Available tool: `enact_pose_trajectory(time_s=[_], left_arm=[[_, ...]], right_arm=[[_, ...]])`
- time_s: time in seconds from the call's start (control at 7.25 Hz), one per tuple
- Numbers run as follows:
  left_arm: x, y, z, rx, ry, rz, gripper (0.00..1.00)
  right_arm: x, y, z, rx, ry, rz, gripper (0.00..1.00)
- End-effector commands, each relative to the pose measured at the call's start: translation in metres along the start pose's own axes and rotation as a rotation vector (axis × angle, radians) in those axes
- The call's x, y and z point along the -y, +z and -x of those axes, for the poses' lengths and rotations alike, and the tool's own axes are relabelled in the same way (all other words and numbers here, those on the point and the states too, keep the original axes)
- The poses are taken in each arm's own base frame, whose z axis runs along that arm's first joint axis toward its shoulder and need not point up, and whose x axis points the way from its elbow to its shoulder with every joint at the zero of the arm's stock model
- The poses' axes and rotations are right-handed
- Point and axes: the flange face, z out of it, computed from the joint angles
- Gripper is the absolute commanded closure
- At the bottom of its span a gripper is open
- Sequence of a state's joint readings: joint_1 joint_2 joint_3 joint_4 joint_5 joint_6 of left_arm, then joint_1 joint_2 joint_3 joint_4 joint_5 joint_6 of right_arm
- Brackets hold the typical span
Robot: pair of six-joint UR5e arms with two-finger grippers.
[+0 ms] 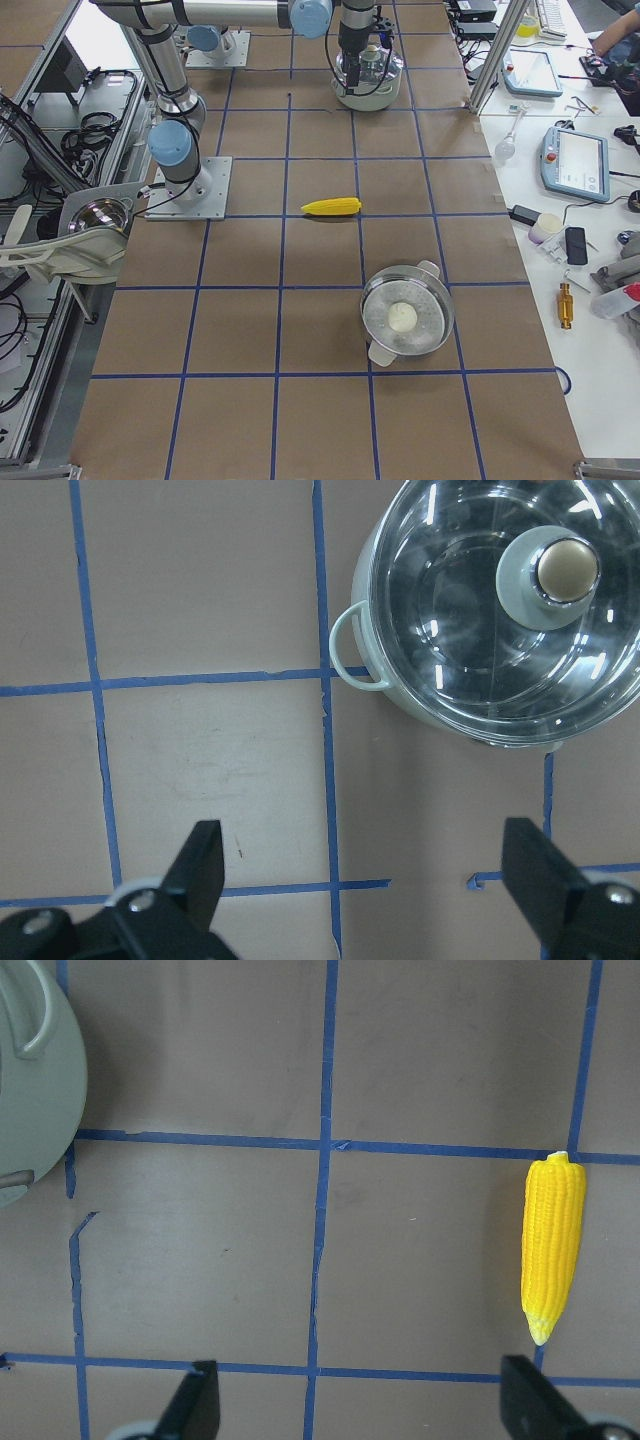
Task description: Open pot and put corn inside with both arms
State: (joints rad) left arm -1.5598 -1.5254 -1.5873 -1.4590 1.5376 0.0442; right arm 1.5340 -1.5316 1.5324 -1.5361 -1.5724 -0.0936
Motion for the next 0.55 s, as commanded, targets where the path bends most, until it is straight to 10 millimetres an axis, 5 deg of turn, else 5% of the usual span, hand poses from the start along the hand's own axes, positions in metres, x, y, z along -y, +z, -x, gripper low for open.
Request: enact_pose_trajectory(time_s=[0.0, 0.41], left_arm=[[0.004, -0.001, 0.002, -0.003, 0.009, -0.030, 0.00], [0.033, 0.022, 0.001, -0.001, -0.067, -0.026, 0.00]], right_arm=[[0.000, 0.000, 0.000, 0.000, 0.000, 0.000, 0.00], [0.000, 0.000, 0.000, 0.000, 0.000, -0.002, 0.00]])
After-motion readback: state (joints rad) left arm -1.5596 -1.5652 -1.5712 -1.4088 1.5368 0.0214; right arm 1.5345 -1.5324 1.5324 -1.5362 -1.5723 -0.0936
